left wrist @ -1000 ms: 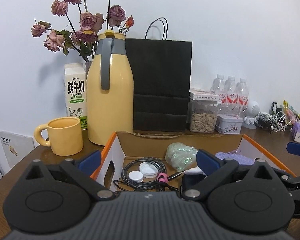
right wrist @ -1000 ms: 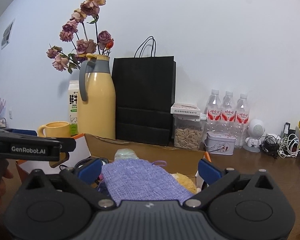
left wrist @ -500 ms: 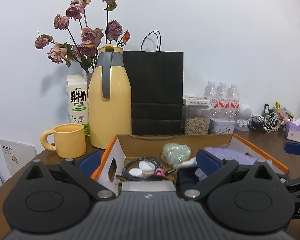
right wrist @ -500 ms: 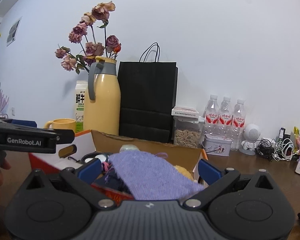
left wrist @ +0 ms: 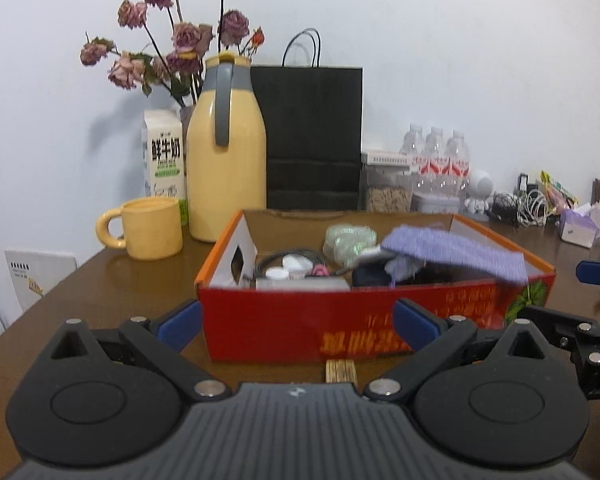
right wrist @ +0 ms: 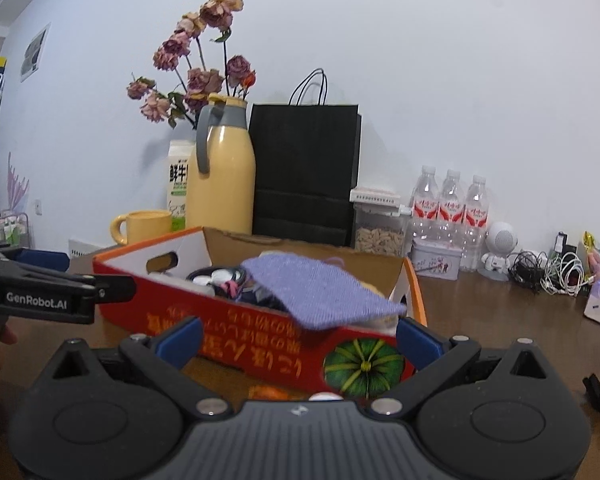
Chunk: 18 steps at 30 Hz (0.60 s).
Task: Organize objects
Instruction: 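Lift both grippers out of the box and move over the table, then grasp a white bottle cap with the right gripper while the left gripper grasps another white cap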
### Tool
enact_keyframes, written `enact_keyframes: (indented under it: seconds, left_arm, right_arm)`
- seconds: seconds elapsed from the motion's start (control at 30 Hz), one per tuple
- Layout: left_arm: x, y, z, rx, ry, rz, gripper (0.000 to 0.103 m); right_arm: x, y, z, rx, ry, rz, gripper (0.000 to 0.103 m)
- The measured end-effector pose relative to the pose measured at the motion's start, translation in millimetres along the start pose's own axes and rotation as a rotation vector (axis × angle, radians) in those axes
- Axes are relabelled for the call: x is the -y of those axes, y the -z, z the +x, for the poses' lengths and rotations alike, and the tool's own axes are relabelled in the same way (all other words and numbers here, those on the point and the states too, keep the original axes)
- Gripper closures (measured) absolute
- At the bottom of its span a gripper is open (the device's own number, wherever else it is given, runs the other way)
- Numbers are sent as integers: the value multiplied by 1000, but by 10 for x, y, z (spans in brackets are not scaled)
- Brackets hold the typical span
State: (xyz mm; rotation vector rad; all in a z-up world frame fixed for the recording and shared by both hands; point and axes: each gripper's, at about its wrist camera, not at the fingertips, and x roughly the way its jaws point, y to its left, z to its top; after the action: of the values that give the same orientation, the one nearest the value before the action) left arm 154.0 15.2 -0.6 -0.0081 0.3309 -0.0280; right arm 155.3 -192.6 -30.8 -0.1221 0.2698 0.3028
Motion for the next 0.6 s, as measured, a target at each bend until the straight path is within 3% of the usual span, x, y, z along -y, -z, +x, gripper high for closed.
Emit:
enact_keyframes:
  seconds: [0.47, 0.6]
  left_arm:
    - [-116, 153, -75, -100, 6, -20, 0]
    - [-153, 155, -44, -121, 11, -39, 0]
  right_arm:
    - [108, 147, -25, -147, -14, 67, 0]
    - [158, 155, 127, -220, -4, 79, 11]
